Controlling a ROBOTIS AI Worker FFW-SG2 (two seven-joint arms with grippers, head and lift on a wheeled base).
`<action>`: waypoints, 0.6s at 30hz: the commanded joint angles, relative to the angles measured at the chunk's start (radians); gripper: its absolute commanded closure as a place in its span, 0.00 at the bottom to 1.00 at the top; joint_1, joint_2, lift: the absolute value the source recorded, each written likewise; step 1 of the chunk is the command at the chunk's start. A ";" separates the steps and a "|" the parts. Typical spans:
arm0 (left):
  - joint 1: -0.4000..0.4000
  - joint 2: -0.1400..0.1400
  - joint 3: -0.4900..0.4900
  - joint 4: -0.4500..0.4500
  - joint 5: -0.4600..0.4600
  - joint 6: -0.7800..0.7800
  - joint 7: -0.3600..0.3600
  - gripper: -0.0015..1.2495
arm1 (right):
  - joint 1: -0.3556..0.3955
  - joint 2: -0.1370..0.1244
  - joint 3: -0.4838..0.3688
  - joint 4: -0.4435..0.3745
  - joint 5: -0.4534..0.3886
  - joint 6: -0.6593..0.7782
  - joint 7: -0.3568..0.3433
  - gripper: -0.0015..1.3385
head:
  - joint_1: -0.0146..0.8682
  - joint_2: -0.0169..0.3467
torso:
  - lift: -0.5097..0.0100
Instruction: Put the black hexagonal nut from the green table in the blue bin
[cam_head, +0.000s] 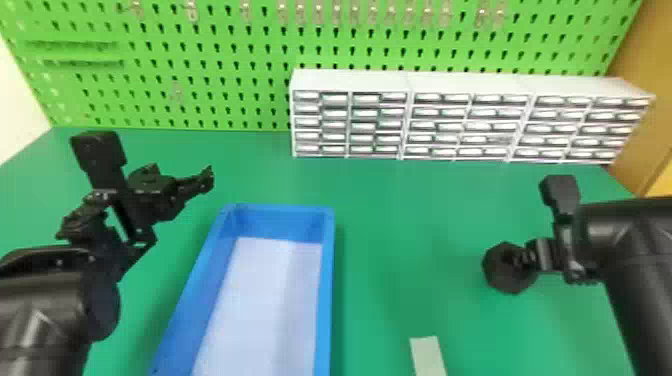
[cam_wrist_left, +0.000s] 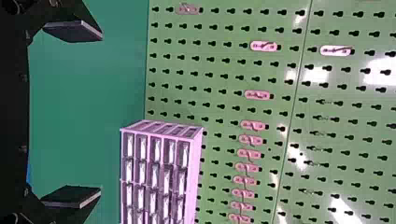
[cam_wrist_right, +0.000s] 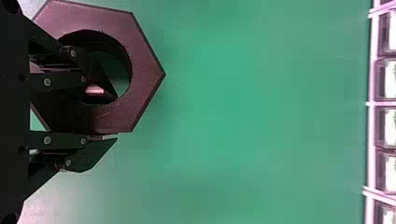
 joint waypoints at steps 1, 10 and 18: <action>0.000 -0.001 0.001 0.000 0.000 0.000 -0.001 0.10 | 0.000 -0.006 0.019 -0.051 0.048 -0.009 0.000 0.81 | 0.77 0.14 | 0.79; 0.000 0.000 0.001 0.000 0.000 0.000 -0.001 0.10 | 0.011 0.001 0.025 -0.114 0.076 -0.107 0.000 0.81 | 0.77 0.14 | 0.79; 0.003 -0.001 0.002 0.000 0.000 0.000 -0.001 0.10 | 0.030 0.021 -0.008 -0.135 0.034 -0.253 -0.003 0.81 | 0.77 0.14 | 0.79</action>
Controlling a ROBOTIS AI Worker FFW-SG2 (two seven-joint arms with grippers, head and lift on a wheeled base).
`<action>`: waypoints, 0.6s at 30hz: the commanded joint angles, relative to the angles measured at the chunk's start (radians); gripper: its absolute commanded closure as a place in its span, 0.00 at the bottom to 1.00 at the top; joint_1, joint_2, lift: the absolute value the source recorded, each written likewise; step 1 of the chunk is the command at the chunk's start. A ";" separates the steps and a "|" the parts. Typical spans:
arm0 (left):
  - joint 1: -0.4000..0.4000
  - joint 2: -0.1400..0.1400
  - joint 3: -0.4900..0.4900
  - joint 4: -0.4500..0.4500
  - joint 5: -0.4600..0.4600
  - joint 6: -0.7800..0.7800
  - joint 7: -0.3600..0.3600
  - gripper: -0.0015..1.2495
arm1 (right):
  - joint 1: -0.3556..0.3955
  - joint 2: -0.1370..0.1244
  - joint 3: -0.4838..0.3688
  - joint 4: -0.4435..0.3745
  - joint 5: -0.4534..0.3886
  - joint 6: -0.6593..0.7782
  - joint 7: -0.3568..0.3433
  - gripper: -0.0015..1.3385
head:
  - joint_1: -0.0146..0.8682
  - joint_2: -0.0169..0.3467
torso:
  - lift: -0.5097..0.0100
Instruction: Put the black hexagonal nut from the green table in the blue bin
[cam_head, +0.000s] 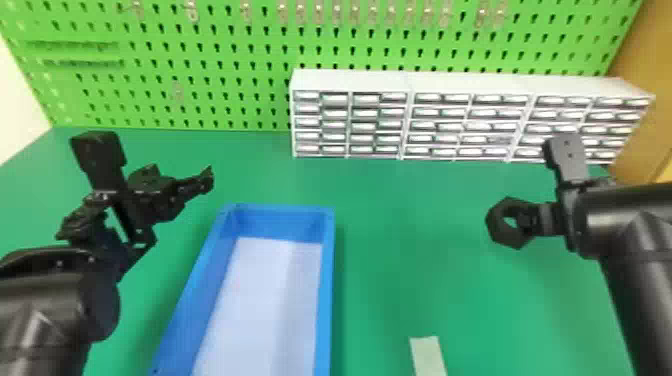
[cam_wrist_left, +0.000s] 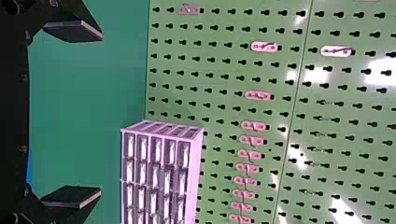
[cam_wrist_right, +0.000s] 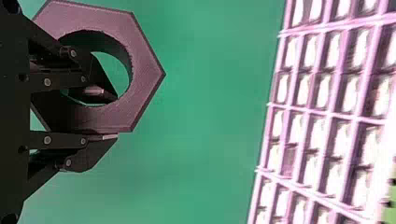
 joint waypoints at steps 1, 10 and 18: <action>0.002 0.000 0.001 0.000 0.000 0.000 0.000 0.10 | 0.013 0.016 -0.032 -0.007 -0.050 -0.099 -0.010 0.81 | 0.77 0.14 | 0.79; 0.003 0.000 0.003 0.000 0.000 0.000 0.000 0.10 | 0.036 0.045 -0.049 -0.011 -0.190 -0.336 -0.088 0.81 | 0.77 0.14 | 0.79; 0.003 0.000 0.003 0.000 0.000 0.002 0.000 0.10 | 0.047 0.051 0.004 -0.010 -0.288 -0.514 -0.146 0.81 | 0.77 0.14 | 0.79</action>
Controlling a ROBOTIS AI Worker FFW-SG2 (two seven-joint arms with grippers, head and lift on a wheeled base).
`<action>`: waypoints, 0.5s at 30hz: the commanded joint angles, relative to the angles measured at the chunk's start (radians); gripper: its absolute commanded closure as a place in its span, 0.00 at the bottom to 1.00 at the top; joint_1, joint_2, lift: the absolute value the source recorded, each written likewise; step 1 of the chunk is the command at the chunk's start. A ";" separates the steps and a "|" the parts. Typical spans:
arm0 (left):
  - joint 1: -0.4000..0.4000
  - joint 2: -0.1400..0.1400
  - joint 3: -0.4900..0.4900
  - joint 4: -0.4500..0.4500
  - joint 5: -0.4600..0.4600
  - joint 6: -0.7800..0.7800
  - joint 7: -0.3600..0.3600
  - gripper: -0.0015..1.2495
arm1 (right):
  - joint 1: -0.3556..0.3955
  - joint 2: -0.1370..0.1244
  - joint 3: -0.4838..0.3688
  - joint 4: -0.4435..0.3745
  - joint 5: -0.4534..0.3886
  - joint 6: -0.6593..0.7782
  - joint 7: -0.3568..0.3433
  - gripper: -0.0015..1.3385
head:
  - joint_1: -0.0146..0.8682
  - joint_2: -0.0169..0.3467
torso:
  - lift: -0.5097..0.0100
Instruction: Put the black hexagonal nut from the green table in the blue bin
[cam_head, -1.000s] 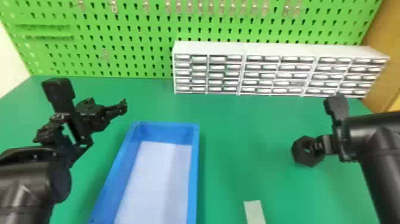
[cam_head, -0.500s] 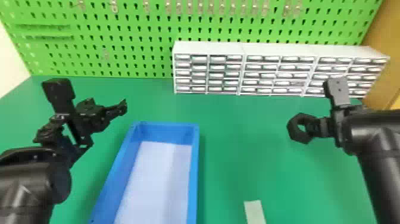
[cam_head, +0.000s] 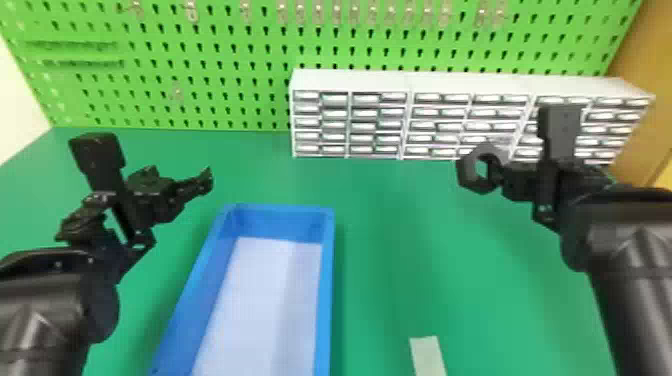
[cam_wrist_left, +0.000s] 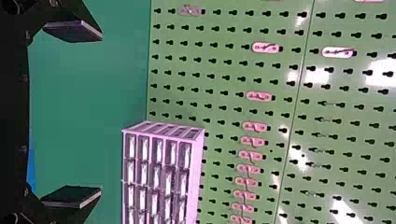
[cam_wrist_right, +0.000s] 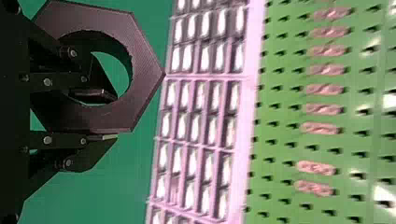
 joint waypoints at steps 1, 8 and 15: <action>0.000 0.000 0.000 0.000 0.000 0.000 0.000 0.10 | 0.003 0.003 0.034 0.001 -0.055 -0.084 -0.015 0.81 | 0.77 0.14 | 0.79; 0.000 -0.001 0.002 0.000 -0.002 0.000 0.000 0.10 | 0.005 0.003 0.123 0.004 -0.121 -0.181 -0.040 0.81 | 0.77 0.14 | 0.79; 0.000 -0.001 0.008 0.000 -0.006 0.000 0.001 0.10 | -0.008 -0.011 0.245 0.005 -0.194 -0.235 -0.066 0.81 | 0.77 0.14 | 0.79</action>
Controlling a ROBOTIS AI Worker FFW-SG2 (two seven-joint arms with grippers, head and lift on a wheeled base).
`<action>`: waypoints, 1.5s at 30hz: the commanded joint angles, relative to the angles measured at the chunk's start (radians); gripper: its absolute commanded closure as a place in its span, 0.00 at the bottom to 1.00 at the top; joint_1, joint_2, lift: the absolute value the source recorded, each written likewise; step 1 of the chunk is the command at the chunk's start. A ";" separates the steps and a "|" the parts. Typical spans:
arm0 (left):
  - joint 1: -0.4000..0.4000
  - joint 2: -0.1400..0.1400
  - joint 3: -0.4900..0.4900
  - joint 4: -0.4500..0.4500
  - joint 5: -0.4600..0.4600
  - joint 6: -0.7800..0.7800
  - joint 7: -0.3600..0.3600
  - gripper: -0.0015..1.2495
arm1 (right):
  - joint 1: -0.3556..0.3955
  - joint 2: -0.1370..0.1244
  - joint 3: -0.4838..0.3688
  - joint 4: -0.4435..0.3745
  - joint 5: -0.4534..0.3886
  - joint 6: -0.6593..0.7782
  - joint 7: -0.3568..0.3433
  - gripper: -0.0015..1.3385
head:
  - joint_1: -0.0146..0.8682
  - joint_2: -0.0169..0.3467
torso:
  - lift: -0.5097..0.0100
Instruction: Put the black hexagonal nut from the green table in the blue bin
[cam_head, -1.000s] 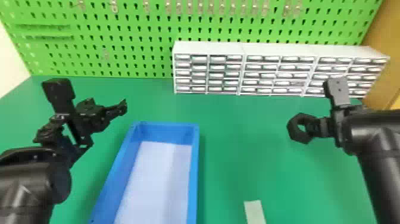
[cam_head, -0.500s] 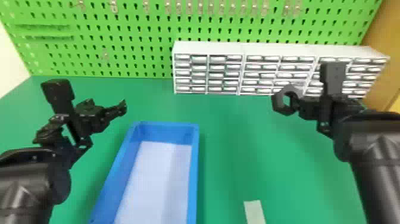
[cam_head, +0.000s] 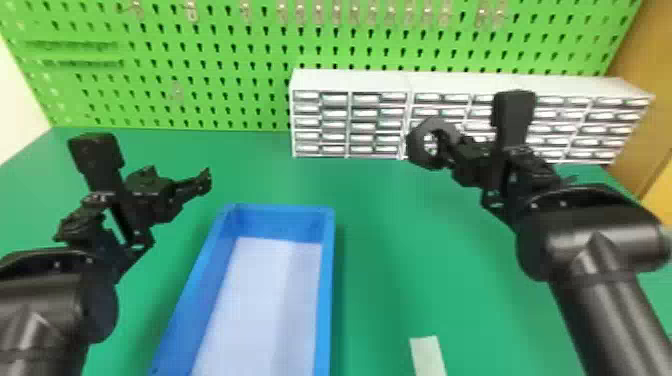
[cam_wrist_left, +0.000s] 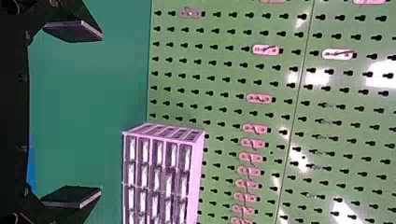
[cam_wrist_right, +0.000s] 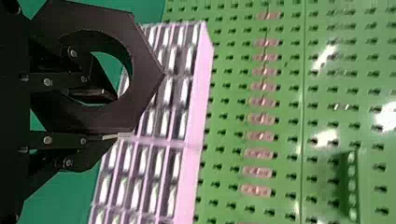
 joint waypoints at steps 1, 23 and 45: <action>-0.001 -0.001 0.002 0.000 -0.002 0.000 0.001 0.10 | -0.013 -0.009 0.079 0.003 -0.044 -0.028 -0.002 0.81 | 0.77 0.14 | 0.79; -0.009 -0.001 0.008 0.008 -0.012 0.000 0.001 0.10 | -0.077 -0.031 0.411 0.038 -0.225 -0.053 -0.002 0.81 | 0.77 0.14 | 0.79; -0.012 -0.001 0.021 0.014 -0.018 0.000 0.001 0.10 | -0.125 -0.031 0.616 0.061 -0.328 -0.076 -0.002 0.81 | 0.77 0.14 | 0.79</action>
